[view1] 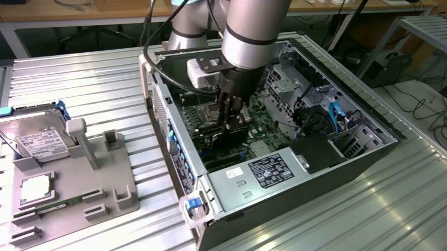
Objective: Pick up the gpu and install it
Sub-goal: 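Insert the gpu into the slot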
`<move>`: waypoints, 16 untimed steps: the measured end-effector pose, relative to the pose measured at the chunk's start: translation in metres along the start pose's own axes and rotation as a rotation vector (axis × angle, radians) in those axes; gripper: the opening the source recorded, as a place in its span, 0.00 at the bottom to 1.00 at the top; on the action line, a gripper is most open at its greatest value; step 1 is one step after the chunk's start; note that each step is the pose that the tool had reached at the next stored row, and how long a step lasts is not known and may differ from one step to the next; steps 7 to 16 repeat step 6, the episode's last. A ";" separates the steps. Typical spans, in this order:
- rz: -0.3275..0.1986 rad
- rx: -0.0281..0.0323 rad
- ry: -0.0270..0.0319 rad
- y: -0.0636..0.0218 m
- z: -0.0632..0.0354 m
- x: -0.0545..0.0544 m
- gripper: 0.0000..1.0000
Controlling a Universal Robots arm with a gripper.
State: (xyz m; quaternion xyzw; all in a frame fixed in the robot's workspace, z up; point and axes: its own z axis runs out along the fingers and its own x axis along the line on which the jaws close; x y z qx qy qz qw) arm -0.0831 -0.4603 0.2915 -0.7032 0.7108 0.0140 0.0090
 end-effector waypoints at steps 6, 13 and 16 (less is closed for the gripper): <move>0.000 0.0001 0.0000 -0.0001 -0.0021 0.000 0.11; 0.000 0.0001 0.0000 -0.0001 -0.0021 0.000 0.11; 0.000 0.0001 0.0000 -0.0001 -0.0021 0.000 0.11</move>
